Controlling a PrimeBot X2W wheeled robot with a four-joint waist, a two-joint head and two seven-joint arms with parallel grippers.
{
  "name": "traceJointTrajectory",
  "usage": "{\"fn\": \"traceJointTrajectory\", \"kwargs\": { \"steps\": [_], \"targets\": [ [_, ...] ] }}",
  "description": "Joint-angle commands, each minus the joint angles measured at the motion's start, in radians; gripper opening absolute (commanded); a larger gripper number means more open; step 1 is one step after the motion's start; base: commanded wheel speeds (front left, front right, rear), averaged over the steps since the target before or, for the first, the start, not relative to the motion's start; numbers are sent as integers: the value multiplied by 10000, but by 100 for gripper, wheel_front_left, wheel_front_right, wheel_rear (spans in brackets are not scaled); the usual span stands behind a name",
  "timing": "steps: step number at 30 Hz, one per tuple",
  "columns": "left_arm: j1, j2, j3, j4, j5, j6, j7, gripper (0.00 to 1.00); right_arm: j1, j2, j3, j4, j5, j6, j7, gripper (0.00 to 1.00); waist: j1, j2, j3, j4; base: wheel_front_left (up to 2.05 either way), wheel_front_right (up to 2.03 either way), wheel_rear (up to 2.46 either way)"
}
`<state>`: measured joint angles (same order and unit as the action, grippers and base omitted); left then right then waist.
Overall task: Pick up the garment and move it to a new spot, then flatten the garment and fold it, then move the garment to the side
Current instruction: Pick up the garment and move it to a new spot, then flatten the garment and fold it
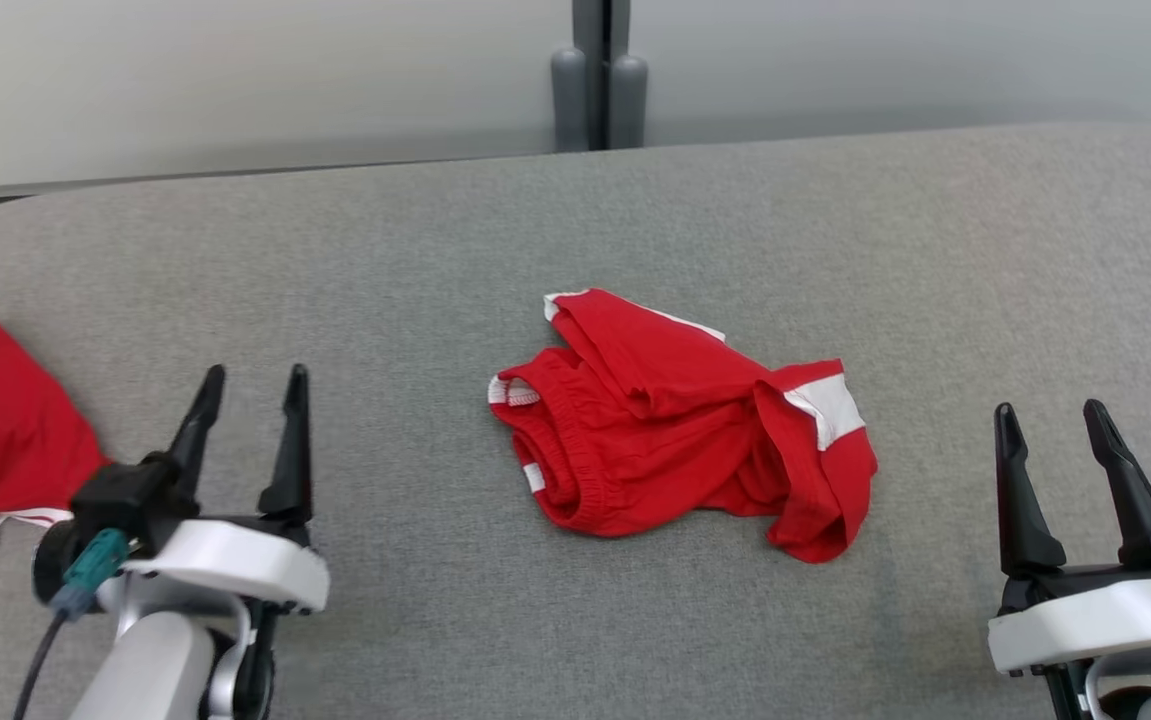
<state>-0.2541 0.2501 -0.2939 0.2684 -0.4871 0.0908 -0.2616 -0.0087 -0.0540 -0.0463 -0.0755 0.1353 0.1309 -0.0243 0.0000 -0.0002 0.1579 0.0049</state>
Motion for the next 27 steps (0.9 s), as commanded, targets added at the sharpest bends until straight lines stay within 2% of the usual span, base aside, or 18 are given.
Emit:
{"fn": "traceJointTrajectory", "kwargs": {
  "steps": [1, 8, 15, 27],
  "targets": [
    [146, 66, 79, -79, 24, 58, -34, 100, 91, -76, -14, -59, -20, -3, 53, 100, 0, 0, -230, 229, 0, 0, 0],
    [1036, 235, 611, -725, 290, -79, -41, 100, 527, -184, -132, -285, 22, -3, 306, 100, 0, 0, -687, 423, 0, 0, 0],
    [1718, 253, 447, -886, 502, -249, -32, 100, 1095, -213, -172, -416, 66, -3, 577, 100, 0, 0, -1303, 482, 0, 0, 0],
    [2195, 392, 272, -991, 513, -146, 98, 100, 1625, -213, -208, -714, 97, -3, 825, 100, 0, 0, -1648, 547, 0, 0, 0]
  ]
}}
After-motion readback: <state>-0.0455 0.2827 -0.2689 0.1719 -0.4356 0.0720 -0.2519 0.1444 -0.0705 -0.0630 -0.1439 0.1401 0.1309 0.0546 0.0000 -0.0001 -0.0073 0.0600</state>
